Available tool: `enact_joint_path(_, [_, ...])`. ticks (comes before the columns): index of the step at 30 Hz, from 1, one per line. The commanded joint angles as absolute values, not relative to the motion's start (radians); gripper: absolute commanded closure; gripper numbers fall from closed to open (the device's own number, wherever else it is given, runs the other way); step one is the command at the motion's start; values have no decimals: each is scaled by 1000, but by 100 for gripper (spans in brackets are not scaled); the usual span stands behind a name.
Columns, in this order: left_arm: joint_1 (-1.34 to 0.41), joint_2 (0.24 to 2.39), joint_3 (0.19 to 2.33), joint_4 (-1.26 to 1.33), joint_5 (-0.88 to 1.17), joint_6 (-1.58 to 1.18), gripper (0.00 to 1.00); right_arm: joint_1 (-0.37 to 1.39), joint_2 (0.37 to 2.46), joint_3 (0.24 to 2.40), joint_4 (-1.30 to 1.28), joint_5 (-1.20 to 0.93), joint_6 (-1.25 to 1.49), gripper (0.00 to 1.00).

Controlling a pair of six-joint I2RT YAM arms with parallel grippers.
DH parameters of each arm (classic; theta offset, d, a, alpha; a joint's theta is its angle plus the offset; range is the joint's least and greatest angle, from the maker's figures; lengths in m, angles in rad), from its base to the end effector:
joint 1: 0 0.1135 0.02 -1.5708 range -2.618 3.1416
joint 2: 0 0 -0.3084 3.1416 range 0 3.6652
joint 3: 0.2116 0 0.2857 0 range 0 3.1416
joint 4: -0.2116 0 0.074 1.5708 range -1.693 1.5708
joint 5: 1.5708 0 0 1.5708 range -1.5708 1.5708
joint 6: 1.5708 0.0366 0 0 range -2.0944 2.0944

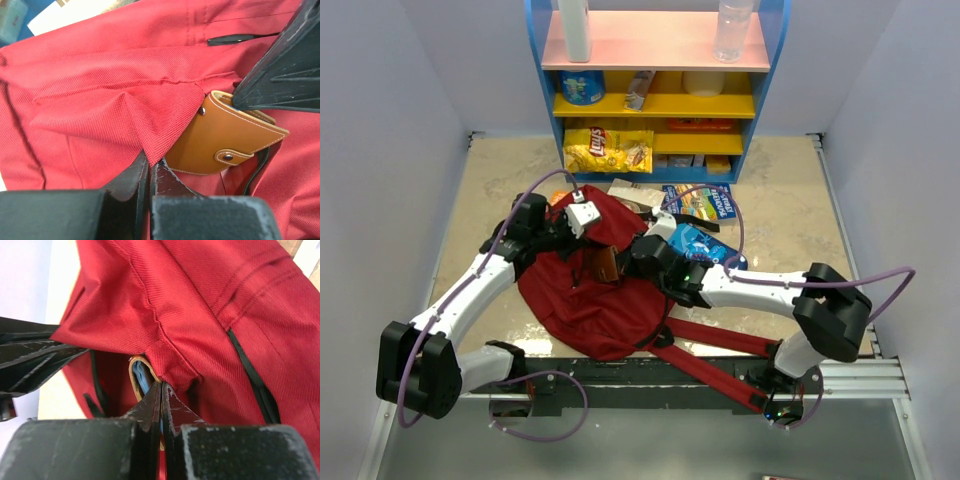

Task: Pack the student bag
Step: Place the personal item in the student bag.

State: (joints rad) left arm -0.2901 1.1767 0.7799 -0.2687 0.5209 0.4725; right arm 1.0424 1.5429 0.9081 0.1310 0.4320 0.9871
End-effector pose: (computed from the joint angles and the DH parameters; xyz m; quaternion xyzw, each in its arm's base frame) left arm 0.2493 -0.0934 0.2804 0.4279 0.7646 -0.1921 0.4419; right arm 0.1977 0.3082 0.2527 0.0857 0.8437 0.3245 0.4189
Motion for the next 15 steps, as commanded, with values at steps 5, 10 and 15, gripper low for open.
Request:
enact_joint_path(5, [-285,1155,857,-262,583,454,100,1037,1644,986,107,512,968,100])
enact_joint_path(10, [-284,1164,865,-272,627,454,100,1046,1738,1086,152,497,936,100])
enact_joint_path(15, [-284,1186,867,-288,683,460,100,1066,1819,1189,193,524,916,100])
